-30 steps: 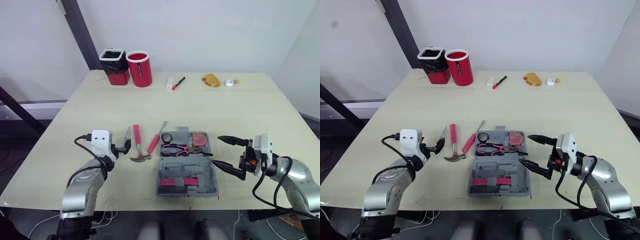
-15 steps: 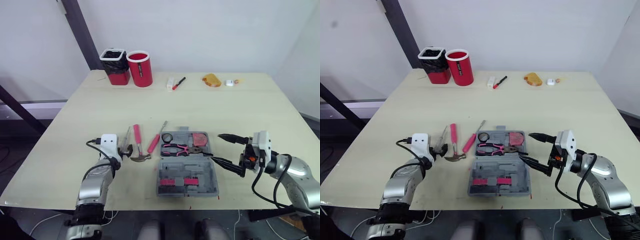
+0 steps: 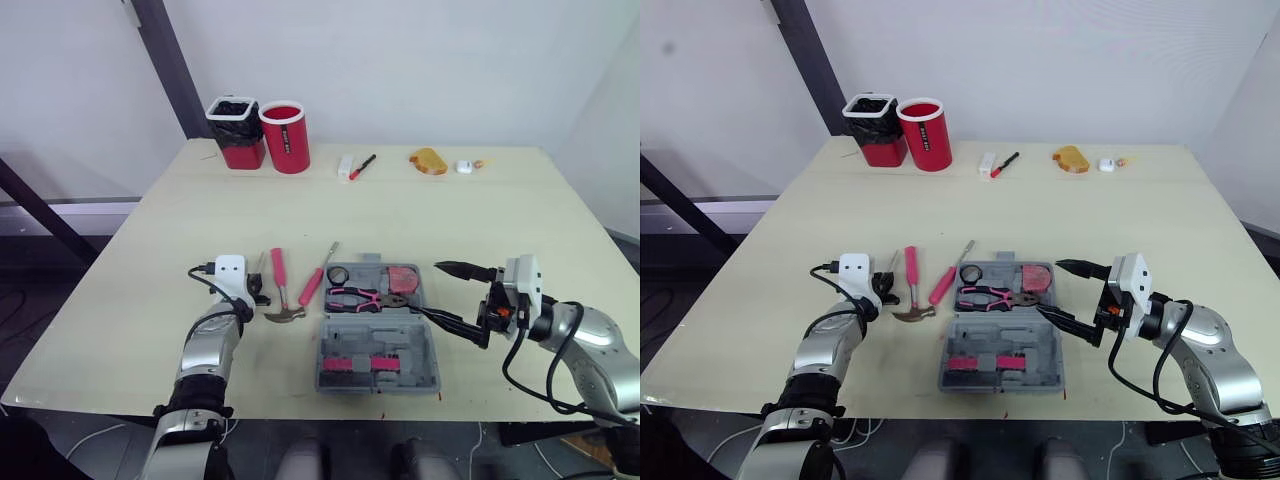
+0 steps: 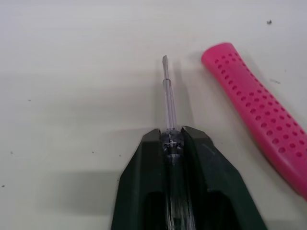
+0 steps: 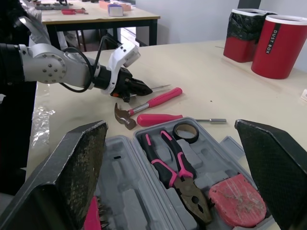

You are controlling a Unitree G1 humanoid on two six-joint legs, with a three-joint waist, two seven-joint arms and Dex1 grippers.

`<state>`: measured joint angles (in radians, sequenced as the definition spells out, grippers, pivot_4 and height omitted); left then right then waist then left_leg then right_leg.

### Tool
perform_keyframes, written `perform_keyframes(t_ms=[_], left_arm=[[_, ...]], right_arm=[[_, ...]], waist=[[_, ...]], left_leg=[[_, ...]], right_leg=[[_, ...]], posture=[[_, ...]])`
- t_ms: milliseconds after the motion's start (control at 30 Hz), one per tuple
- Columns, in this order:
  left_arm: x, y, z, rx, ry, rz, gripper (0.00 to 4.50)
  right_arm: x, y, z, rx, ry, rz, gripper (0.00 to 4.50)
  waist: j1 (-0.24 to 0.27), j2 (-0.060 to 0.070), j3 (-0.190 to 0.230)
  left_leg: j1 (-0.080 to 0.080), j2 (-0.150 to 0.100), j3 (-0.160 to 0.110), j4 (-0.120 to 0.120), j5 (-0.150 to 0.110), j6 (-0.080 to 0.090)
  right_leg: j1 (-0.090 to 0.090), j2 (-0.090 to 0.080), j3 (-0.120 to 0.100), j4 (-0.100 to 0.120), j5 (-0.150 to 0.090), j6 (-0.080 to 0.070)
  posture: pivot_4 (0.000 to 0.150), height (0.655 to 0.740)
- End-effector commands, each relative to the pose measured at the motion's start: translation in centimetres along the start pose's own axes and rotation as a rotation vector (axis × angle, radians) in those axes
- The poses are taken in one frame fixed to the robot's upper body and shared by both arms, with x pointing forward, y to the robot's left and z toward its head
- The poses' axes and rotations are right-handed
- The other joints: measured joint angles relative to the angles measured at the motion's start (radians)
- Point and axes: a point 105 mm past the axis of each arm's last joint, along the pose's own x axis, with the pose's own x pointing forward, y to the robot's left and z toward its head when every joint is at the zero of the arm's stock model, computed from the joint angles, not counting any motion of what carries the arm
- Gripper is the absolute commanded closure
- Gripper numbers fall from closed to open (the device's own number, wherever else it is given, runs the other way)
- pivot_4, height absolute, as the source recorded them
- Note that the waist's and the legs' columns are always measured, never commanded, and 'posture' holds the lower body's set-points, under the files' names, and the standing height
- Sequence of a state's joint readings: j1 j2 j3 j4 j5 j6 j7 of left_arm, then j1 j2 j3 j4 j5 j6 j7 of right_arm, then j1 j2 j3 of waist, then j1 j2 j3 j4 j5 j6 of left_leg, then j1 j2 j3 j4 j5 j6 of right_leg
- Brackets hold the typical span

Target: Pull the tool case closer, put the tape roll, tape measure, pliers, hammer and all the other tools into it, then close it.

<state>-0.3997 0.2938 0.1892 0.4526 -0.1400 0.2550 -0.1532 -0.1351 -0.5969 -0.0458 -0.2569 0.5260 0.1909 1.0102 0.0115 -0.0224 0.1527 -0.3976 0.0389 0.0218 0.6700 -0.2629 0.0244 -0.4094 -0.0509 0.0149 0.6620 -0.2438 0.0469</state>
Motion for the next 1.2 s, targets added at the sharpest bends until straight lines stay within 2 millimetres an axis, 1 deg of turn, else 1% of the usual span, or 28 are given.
perform_keyframes(t_ms=[33,133,267,400,467,533,667,700,733,833,933,1033,1100,1200], left_arm=[[-0.6,-0.2,-0.9,-0.012,0.017,0.004,4.39],[-1.1,-0.1,-0.9,-0.02,0.012,0.01,4.39],[-1.6,1.0,-0.1,-0.006,-0.007,0.026,4.39],[-2.3,2.3,1.1,0.025,-0.033,0.02,4.39],[-2.8,2.8,2.4,0.04,-0.071,0.003,4.39],[-3.5,2.9,3.8,0.087,-0.099,-0.047,4.39],[-5.2,2.6,6.6,0.218,-0.126,-0.241,4.39],[-5.6,2.2,7.4,0.244,-0.138,-0.297,4.39],[-6.0,1.3,7.9,0.281,-0.134,-0.372,4.39],[-7.1,-1.2,8.7,0.341,-0.108,-0.577,4.39],[-7.8,-2.9,8.7,0.392,-0.087,-0.697,4.39],[-8.3,-5.9,8.5,0.453,-0.056,-0.865,4.39],[-8.5,-7.4,8.4,0.475,-0.038,-0.947,4.39],[-8.4,-8.9,8.3,0.516,-0.023,-1.022,4.39]], right_arm=[[0.2,-0.1,1.3,-0.05,-0.031,0.005,0.0],[0.2,-0.1,1.4,-0.047,-0.038,0.012,0.0],[0.2,0.3,1.4,-0.033,-0.06,0.068,0.0],[0.3,0.8,1.5,-0.007,-0.07,0.144,0.0],[0.4,0.9,1.5,0.002,-0.076,0.167,0.0],[0.6,1.0,1.5,0.006,-0.078,0.183,0.0],[0.7,0.7,1.1,-0.002,-0.073,0.186,0.0],[0.6,0.6,1.0,-0.003,-0.073,0.184,0.0],[0.6,0.6,1.0,-0.006,-0.074,0.179,0.0],[0.5,0.6,0.8,-0.011,-0.076,0.17,0.0],[0.4,0.7,0.7,-0.015,-0.073,0.162,0.0],[-0.1,0.7,0.6,-0.026,-0.065,0.134,0.0],[-0.4,0.8,0.6,-0.033,-0.061,0.111,0.0],[-0.6,0.7,0.4,-0.052,-0.052,0.082,0.0]], waist=[[0.0,0.0,0.0],[-0.001,0.0,0.0],[-0.002,0.0,0.0],[-0.007,0.0,0.0],[-0.01,0.0,0.0],[-0.011,0.0,0.0],[-0.007,0.0,0.0],[-0.007,-0.001,0.001],[-0.011,-0.003,0.003],[-0.007,-0.002,0.004],[-0.002,-0.002,0.004],[0.002,-0.002,0.004],[0.003,-0.002,0.004],[0.0,-0.002,0.004]], left_leg=[[0.0,0.0,0.0,0.0,0.0,0.0],[0.0,0.0,0.0,0.0,0.0,0.0],[0.0,0.0,0.0,0.0,0.0,0.0],[0.0,0.0,0.0,0.0,0.0,0.0],[0.0,0.0,-0.001,0.0,0.0,0.0],[0.0,0.0,-0.001,0.0,0.0,0.0],[0.0,0.0,-0.001,0.0,0.0,0.0],[0.0,0.0,-0.001,0.0,0.0,0.0],[0.0,0.0,-0.001,0.0,0.0,0.0],[-0.001,0.001,0.0,0.0,0.0,0.0],[-0.001,0.001,0.001,0.0,0.0,0.0],[-0.001,0.001,0.001,0.0,0.0,0.0],[-0.001,0.001,0.0,0.0,0.0,0.0],[-0.001,0.001,0.0,0.0,0.0,0.0]], right_leg=[[0.0,0.0,0.0,0.0,0.0,0.0],[0.0,0.0,0.0,0.0,0.0,0.0],[0.0,0.0,0.0,0.0,0.0,0.0],[0.0,0.0,0.0,0.0,0.0,0.0],[0.0,0.0,0.0,0.0,0.0,0.0],[0.0,0.0,-0.001,0.0,0.0,0.0],[0.0,0.0,-0.001,0.0,0.0,0.0],[0.0,0.0,0.0,0.0,0.0,0.0],[0.0,0.0,0.0,0.0,0.0,0.0],[0.0,0.0,-0.001,0.0,0.0,0.0],[0.0,0.0,0.0,-0.001,0.0,0.0],[-0.001,0.0,0.0,-0.001,0.0,0.0],[-0.001,0.0,-0.001,-0.001,0.0,0.0],[-0.001,0.001,0.0,-0.001,0.0,0.0]], posture=[[0.15,0.7371],[0.15,0.7371],[0.15,0.7371],[0.15,0.7371],[0.15,0.7371],[0.15,0.7371],[0.15,0.7371],[0.15,0.7371],[0.15,0.7371],[0.15,0.7371],[0.15,0.7371],[0.15,0.7371],[0.15,0.7371],[0.15,0.7371]])
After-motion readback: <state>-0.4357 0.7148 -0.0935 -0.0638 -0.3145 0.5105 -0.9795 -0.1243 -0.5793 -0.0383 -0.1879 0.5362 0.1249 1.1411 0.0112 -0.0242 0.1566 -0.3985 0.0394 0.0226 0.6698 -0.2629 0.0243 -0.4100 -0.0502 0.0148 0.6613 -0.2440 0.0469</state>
